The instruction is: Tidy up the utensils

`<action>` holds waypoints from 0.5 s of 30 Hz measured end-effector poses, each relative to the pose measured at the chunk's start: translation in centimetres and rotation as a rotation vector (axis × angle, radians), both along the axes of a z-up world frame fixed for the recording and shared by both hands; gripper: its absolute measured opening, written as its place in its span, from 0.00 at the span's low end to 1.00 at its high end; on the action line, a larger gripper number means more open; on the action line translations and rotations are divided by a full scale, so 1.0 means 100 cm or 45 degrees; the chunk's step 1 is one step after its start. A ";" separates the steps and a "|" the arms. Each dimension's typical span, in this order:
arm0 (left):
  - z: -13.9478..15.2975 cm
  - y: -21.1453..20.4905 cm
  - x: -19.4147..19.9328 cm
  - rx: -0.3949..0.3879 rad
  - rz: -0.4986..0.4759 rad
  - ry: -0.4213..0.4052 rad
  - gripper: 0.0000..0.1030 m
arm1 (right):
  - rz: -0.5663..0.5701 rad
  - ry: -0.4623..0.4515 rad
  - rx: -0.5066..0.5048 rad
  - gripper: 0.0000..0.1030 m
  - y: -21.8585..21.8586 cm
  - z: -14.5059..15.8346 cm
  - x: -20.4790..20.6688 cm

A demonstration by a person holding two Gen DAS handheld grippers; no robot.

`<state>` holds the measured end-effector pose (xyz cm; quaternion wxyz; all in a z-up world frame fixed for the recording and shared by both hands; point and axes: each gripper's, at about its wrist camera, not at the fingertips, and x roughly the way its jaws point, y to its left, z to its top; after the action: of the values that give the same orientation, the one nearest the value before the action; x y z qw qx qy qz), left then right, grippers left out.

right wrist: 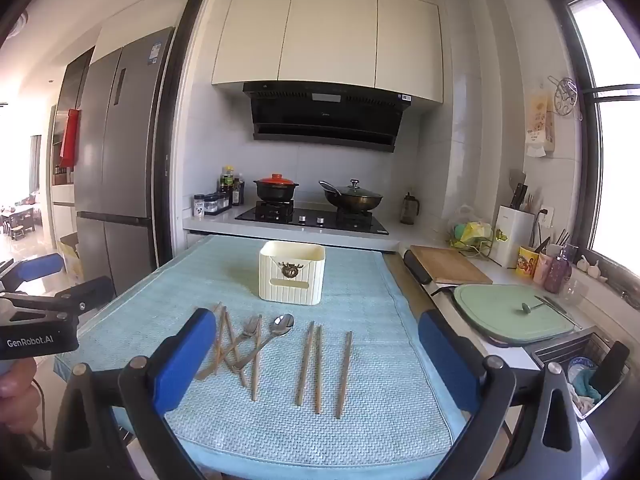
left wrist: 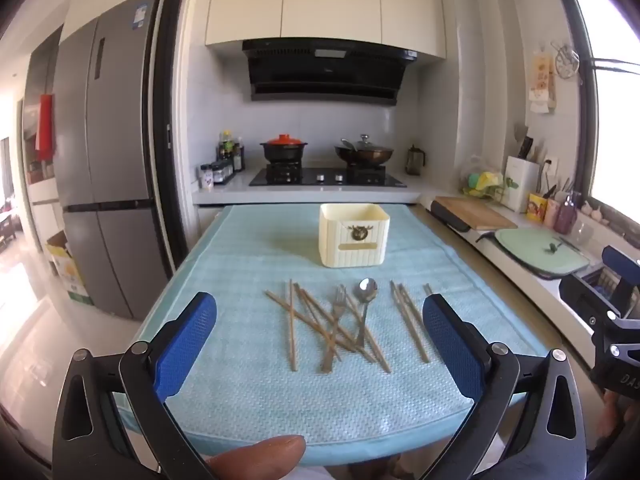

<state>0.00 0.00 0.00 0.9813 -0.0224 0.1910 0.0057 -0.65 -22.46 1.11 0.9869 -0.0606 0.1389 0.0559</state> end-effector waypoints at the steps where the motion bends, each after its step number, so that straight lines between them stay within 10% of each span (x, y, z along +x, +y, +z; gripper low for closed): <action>1: 0.000 0.000 0.000 0.004 0.003 0.001 1.00 | 0.001 0.011 0.001 1.00 0.000 0.000 0.000; 15: 0.008 -0.008 -0.004 0.037 0.016 -0.025 1.00 | 0.003 -0.024 0.019 1.00 -0.002 -0.002 -0.003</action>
<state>-0.36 -0.84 0.78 0.9833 -0.0093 0.1813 0.0146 -0.97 -22.62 0.96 0.9885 -0.0540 0.1291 0.0576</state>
